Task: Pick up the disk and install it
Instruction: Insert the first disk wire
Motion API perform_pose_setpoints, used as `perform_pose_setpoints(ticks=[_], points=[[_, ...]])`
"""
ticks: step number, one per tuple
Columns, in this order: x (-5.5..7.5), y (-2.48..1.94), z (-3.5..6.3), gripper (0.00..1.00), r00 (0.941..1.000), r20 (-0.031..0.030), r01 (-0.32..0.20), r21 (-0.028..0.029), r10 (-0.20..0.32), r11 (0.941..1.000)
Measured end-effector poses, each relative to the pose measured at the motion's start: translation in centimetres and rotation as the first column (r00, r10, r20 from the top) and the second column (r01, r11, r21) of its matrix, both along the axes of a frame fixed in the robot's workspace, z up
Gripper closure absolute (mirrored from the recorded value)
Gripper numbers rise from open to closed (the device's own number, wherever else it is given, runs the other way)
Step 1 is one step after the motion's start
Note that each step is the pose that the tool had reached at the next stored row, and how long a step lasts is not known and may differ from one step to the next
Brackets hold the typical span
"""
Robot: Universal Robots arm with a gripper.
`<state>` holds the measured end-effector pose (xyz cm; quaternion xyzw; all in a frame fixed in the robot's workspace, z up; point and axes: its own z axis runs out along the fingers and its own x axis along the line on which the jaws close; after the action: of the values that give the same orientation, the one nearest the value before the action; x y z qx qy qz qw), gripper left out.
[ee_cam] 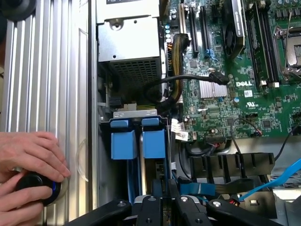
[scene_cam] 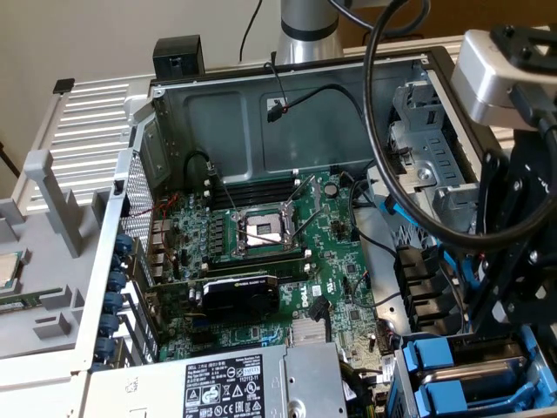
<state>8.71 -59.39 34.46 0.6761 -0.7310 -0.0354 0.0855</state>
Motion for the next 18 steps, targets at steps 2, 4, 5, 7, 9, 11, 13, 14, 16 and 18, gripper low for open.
perform_pose_setpoints(ticks=[2,4,5,7,9,11,13,14,16,18], points=[[0.0,0.0,-0.07,0.83,1.0,0.0003,0.0,-0.0001,0.0,1.0],[-0.01,0.0,-0.13,0.83,1.0,0.0006,0.0,-0.0001,0.0,1.0],[-0.01,0.0,-0.15,0.83,1.0,0.0007,0.0,-0.0001,0.0,1.0],[-0.01,-0.01,-0.18,0.83,1.0,0.002,0.0,-0.0001,0.0,1.0],[-0.01,-0.01,-0.2,0.83,1.0,0.0048,0.0,-0.0001,0.0,1.0],[-0.01,-0.01,-0.23,0.83,1.0,0.0072,0.0,0.0,0.0,1.0],[0.0,-0.01,-0.26,0.83,1.0,0.0082,0.0,0.0,0.0,1.0],[-0.01,-0.02,-0.34,0.83,1.0,0.0089,0.0,0.0,0.0,1.0],[-0.01,-0.02,-0.35,0.83,1.0,0.0089,0.0,0.0,0.0,1.0],[-0.01,-0.03,-0.36,0.83,1.0,0.0092,0.0,0.0002,0.0,1.0]])
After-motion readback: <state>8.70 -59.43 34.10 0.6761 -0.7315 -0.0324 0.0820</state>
